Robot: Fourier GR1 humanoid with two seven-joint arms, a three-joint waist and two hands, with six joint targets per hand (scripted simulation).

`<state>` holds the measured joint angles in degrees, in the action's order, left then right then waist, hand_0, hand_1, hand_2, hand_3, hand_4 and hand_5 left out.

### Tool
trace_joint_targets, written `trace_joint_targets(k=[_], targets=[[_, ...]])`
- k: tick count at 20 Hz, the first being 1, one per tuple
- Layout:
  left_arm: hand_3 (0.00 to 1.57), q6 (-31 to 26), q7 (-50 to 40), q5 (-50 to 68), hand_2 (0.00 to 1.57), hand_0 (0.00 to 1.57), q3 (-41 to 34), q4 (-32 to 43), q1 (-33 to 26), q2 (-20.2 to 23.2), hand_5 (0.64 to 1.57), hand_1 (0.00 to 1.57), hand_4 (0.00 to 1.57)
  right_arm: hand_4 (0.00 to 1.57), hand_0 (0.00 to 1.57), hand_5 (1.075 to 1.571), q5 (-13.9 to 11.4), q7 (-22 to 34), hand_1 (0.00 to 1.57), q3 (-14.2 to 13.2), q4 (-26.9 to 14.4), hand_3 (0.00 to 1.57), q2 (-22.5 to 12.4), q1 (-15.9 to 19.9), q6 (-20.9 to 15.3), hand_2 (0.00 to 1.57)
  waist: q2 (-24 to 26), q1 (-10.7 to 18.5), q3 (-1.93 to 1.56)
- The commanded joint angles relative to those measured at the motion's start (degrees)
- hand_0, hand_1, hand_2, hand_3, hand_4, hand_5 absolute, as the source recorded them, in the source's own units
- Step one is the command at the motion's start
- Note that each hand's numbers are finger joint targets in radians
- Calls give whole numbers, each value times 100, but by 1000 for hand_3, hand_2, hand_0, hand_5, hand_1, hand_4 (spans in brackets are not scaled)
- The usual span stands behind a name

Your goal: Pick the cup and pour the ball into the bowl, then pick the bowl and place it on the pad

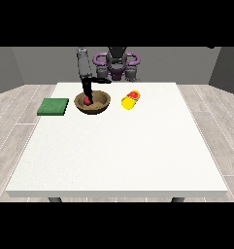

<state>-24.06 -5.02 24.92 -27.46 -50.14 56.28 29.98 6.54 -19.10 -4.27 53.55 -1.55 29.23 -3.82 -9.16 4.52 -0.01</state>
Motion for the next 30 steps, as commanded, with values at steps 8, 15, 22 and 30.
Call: trace_joint_targets(k=[8,15,22,30], targets=[[0,-342,-509,821,0,0,-112,-378,120,332,1566,0,143,0,0,1570,394,-706,0,-624,-1133,0,-482,467,536,0,-577,361,-5],[0,-88,-623,932,0,0,30,-682,350,282,1568,0,90,0,0,1569,401,-1045,0,-737,-1447,0,-266,665,250,0,-869,493,-5],[0,198,-905,1008,0,0,-3,-774,765,582,1569,0,0,148,0,1571,580,-1134,0,-769,-1459,0,-25,536,457,0,-1046,467,-9],[0,100,-1120,1313,0,0,14,-861,860,453,1571,0,0,990,1571,1571,236,-388,1571,-621,-1663,1400,-345,-70,-55,1571,-1124,702,1]])
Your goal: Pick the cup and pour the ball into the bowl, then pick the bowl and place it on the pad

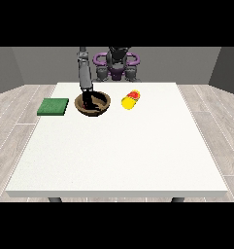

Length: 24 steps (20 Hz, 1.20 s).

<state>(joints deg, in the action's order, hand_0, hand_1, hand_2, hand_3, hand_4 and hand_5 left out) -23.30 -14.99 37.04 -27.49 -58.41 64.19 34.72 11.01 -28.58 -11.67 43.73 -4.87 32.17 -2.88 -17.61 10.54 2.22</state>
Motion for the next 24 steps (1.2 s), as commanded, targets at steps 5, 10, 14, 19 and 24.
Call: trace_joint_targets(k=[5,10,14,19,24], targets=[[0,-133,-117,165,0,0,-120,287,-299,105,1571,0,0,1054,1571,1569,-317,1371,1571,174,-300,1550,-505,-11,-483,1571,106,16,-210],[0,-88,73,-37,0,0,-98,569,-704,147,1571,0,0,1101,1571,1566,-647,2325,1571,584,-124,1429,-536,274,-814,1571,711,-499,-217],[0,-260,401,-59,0,0,-293,915,-1095,381,1571,0,0,1135,1571,1553,-468,3185,1571,629,214,1149,-656,708,-530,1571,923,-908,-218],[0,-403,117,296,0,0,-449,922,-906,788,1571,0,0,1168,1571,1570,-551,2888,1571,454,-15,1099,-1460,735,-83,1571,630,-852,-224],[0,-78,266,260,0,0,-301,525,-1024,516,1571,0,0,1151,1571,1565,-356,2484,1571,55,-461,975,-2049,516,339,1571,529,-863,-230]])
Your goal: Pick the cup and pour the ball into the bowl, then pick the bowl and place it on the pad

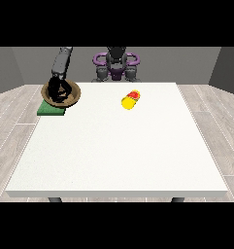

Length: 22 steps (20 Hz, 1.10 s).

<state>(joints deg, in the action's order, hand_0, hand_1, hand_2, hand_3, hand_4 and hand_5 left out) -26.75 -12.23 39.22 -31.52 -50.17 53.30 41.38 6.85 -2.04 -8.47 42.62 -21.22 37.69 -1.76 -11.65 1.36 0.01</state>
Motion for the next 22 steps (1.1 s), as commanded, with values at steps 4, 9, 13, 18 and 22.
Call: trace_joint_targets(k=[4,9,13,18,22], targets=[[0,-38,-112,266,0,0,-61,-287,-27,174,1571,0,0,1151,1571,1565,286,-543,1571,-681,-562,975,-1044,-294,627,1571,-277,-36,-10],[0,618,-193,165,0,0,239,-963,191,-117,1571,0,0,1120,1571,1565,424,-902,1571,-1086,-1208,872,-1680,-217,1022,1571,-598,36,-17],[0,650,-666,575,0,0,303,-1500,367,-24,1571,0,0,1184,1571,1565,396,-1338,1571,-1274,-1726,811,-1967,-197,1103,1571,-740,399,-18],[0,1013,-677,669,0,0,297,-2295,273,-75,1569,0,0,1055,1571,1560,667,-1645,1571,-1637,-2307,881,-2008,-220,1305,1571,-1127,471,-29],[0,1059,-836,841,0,0,281,-2550,287,38,1567,0,0,0,1571,1554,624,-1557,1571,-1774,-2451,1141,-2401,-51,780,1571,-1444,478,-21]])
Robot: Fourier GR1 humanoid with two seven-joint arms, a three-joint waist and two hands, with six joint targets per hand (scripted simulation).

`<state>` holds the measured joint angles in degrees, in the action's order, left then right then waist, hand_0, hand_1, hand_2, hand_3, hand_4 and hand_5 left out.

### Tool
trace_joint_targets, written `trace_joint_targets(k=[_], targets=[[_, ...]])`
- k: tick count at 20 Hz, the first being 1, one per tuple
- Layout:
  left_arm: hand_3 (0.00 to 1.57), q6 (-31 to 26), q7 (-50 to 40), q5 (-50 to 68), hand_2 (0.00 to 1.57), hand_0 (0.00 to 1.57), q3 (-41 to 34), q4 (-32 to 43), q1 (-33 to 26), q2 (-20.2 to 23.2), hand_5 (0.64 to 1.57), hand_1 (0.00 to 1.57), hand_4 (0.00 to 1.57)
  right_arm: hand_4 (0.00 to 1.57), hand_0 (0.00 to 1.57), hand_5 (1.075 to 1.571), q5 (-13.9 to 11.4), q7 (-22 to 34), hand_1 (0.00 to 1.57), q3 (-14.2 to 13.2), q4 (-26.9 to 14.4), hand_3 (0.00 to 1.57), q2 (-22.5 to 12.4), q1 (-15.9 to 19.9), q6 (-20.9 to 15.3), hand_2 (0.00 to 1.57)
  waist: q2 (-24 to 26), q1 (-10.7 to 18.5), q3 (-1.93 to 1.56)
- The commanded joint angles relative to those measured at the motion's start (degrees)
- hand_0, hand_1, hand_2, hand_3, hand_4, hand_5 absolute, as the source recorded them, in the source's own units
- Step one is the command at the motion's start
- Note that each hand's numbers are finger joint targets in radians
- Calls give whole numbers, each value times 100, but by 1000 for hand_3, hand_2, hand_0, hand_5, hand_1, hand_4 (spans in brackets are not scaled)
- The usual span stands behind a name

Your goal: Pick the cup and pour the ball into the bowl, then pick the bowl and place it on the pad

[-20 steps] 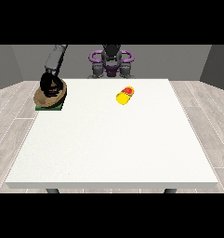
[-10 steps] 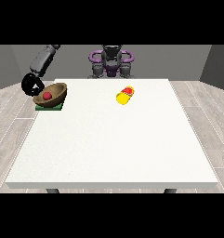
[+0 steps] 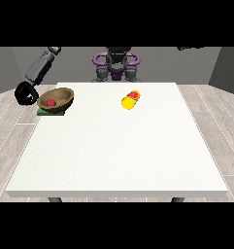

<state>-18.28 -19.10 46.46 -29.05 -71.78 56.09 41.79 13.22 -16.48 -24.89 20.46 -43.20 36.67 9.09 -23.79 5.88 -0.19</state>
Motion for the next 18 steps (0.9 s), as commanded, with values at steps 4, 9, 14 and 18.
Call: trace_joint_targets(k=[4,9,14,18], targets=[[0,436,-369,230,0,0,-84,-784,-2,285,1564,0,0,0,815,1516,-108,-144,815,-113,-308,956,-651,144,-158,727,-277,-18,0],[0,537,-540,550,0,0,-285,-1266,-366,271,1563,0,0,0,288,1423,149,-112,288,-392,-496,232,-898,316,165,305,-299,79,3],[0,543,-365,464,0,0,-108,-1118,-549,42,1566,0,0,0,371,1416,109,423,371,-241,-345,0,-974,638,391,245,15,-109,13],[0,201,-202,304,0,0,-13,-443,-856,-97,1566,0,0,315,379,1374,255,922,379,-245,-56,409,-1182,906,810,120,582,-182,29]])
